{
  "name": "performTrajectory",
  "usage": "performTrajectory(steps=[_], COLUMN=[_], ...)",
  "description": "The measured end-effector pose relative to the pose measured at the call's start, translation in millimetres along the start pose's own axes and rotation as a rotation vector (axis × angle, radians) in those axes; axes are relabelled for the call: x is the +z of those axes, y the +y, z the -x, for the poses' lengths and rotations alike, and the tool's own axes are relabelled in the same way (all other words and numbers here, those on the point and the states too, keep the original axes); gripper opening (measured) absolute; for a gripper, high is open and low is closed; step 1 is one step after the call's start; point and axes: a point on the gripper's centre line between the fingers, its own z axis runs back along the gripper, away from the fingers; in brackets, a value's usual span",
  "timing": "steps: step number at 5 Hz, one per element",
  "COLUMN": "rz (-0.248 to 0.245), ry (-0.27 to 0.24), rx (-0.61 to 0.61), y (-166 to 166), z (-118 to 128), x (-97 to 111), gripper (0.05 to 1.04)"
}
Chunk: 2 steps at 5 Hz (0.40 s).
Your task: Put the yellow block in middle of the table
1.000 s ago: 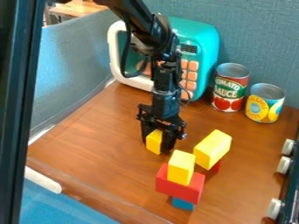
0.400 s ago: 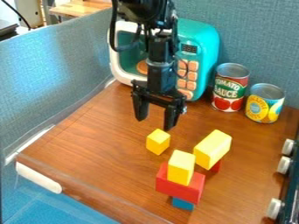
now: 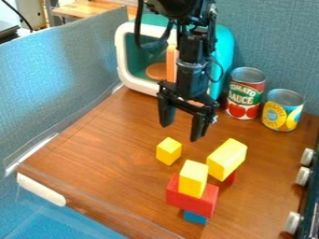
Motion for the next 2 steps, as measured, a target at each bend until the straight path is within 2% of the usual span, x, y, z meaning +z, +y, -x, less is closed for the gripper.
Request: performTrajectory(steps=[2], rz=[0.024], ry=[-0.041], rx=[-0.003], y=[-5.8], z=[4.4], x=[14.1], gripper=[1.000])
